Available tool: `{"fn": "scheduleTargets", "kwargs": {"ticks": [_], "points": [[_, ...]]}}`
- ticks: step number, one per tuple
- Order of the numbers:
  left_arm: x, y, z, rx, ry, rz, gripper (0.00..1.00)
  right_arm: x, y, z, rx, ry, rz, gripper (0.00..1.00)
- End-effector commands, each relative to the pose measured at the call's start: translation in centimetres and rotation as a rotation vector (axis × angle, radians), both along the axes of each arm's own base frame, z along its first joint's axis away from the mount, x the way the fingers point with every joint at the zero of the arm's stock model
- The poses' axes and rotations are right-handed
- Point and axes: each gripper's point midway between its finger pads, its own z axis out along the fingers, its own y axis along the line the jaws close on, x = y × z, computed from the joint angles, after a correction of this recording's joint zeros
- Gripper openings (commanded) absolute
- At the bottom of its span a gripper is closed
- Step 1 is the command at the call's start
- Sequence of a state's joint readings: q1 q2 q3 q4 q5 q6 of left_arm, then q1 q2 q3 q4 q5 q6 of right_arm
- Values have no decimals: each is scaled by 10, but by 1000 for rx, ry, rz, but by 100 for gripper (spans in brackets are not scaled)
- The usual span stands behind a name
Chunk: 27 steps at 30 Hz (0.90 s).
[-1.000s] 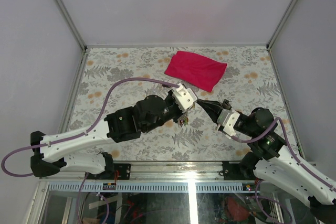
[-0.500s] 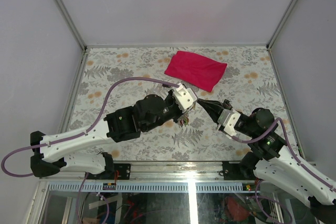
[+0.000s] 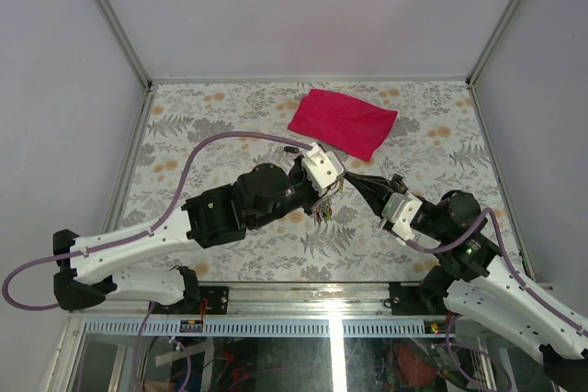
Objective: Put the keys on the keyring
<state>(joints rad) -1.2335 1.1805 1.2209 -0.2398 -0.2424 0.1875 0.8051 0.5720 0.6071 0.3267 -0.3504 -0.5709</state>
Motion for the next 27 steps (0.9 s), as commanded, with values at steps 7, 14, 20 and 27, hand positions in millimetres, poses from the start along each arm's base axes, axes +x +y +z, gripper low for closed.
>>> {"fn": "scheduleTargets", "kwargs": {"ticks": [7,14,20,27], "points": [[-30,-22,19,-89,45,-158,0,17,-15,26,77,-92,-127,0],[-33,-22,21,-95,45,-174,0,23,-25,29,77,-127,-195,0],[-33,-22,18,-86,52,-177,0,25,-33,36,92,-144,-236,0],[-34,-19,14,-75,60,-171,0,26,-41,46,125,-163,-273,0]]}}
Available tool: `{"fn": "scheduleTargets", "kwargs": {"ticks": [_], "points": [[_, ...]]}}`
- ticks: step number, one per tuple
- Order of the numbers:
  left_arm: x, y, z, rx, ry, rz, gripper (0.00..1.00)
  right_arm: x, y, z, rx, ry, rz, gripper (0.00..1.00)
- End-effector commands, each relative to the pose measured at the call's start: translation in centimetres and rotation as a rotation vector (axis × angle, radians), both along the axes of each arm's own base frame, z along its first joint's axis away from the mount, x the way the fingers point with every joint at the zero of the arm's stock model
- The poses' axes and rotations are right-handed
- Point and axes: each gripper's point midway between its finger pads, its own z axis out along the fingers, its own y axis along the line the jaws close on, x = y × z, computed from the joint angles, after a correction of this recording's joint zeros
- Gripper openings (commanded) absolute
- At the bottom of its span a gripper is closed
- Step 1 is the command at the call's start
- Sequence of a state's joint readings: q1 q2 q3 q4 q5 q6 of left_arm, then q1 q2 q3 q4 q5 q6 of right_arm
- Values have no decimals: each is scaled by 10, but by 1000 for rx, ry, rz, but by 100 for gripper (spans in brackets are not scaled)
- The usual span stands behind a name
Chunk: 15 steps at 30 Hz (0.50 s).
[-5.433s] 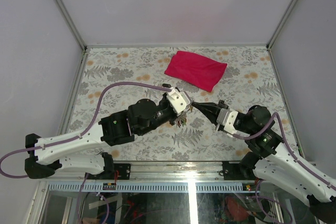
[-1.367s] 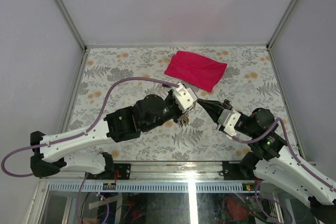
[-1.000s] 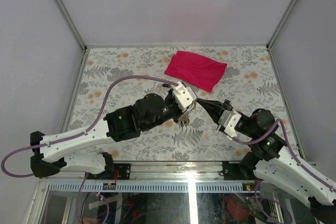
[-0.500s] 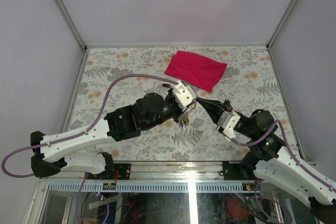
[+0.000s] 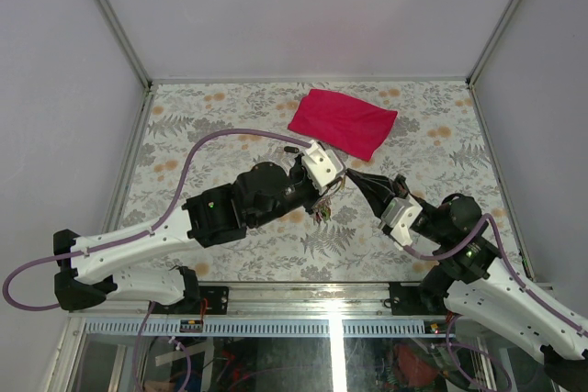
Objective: Put the keys on the keyring
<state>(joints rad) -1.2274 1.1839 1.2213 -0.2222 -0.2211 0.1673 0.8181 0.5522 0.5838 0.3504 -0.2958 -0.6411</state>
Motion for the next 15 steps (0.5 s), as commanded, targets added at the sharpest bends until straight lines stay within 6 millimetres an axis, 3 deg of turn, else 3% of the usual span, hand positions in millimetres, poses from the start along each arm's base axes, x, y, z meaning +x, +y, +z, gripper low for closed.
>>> {"fn": "scheduleTargets", "kwargs": {"ticks": [1,15], "points": [[-33,-15,11,-47,44,-161,0,21,-35,46,139,-104,-213,0],[-43,-13,-2,6,63,-211,0,16,-46,66,181,-136,-233,0]]}}
